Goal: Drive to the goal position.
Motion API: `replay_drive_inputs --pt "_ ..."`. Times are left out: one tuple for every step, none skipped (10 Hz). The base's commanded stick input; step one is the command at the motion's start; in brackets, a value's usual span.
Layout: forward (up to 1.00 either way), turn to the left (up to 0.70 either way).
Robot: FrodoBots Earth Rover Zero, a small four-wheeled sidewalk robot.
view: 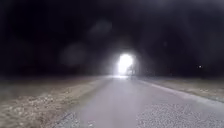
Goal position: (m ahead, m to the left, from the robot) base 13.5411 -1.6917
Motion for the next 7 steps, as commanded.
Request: replay_drive_inputs --pt "0.70 0.00" --pt "0.70 0.00" --pt "0.70 0.00" --pt "0.70 0.00" --pt "0.70 0.00" --pt "0.70 0.00" --pt "0.70 0.00"
